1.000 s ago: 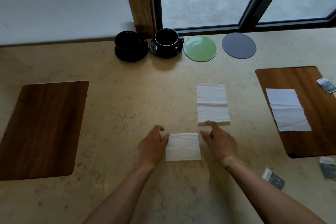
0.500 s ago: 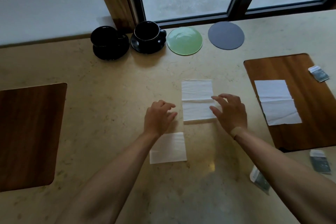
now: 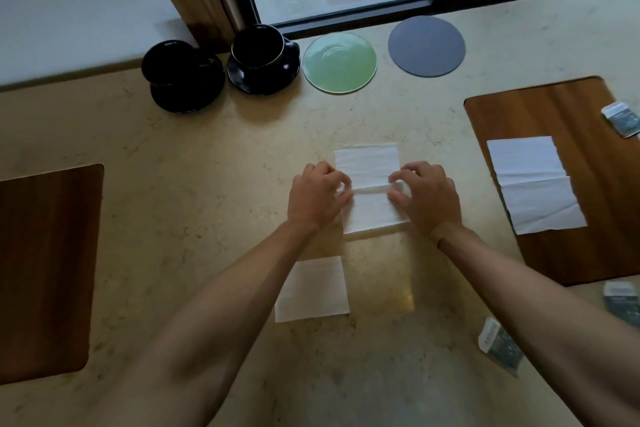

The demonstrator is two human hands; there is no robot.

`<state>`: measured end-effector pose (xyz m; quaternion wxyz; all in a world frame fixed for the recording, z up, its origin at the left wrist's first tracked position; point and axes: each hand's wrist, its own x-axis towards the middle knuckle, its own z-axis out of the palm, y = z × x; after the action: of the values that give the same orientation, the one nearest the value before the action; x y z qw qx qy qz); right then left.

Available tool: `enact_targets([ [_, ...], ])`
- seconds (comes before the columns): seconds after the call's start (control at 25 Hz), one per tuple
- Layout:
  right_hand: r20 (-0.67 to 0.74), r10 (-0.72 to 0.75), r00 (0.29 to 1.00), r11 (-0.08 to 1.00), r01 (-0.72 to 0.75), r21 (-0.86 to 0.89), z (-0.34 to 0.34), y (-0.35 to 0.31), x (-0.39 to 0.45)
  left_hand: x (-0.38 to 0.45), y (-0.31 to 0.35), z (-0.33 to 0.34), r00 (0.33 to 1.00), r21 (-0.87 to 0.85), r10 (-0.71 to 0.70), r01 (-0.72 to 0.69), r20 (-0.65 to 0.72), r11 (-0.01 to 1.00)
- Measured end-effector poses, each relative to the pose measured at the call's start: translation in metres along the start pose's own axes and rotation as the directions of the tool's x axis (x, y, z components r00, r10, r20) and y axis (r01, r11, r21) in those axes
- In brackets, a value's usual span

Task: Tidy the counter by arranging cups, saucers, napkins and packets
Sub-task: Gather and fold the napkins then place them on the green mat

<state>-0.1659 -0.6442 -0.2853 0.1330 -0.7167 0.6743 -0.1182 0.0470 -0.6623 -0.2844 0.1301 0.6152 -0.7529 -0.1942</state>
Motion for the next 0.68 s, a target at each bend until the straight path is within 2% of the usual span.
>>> enact_targets([
  [0.32,-0.019,0.009,1.0,0.997,-0.008,0.072,-0.001,-0.005,0.002,-0.002,0.003,0.002,1.0,0.004,-0.023,0.023,-0.006,1.0],
  [0.56,-0.022,0.062,0.998,0.966,-0.054,0.251,-0.014,-0.013,-0.006,-0.014,0.003,-0.007,0.998,-0.125,-0.012,0.004,-0.065,0.992],
  [0.68,0.03,0.097,0.995,0.936,-0.102,0.337,-0.03,-0.025,-0.013,-0.022,0.002,-0.01,1.0,-0.16,0.003,-0.007,-0.03,0.987],
])
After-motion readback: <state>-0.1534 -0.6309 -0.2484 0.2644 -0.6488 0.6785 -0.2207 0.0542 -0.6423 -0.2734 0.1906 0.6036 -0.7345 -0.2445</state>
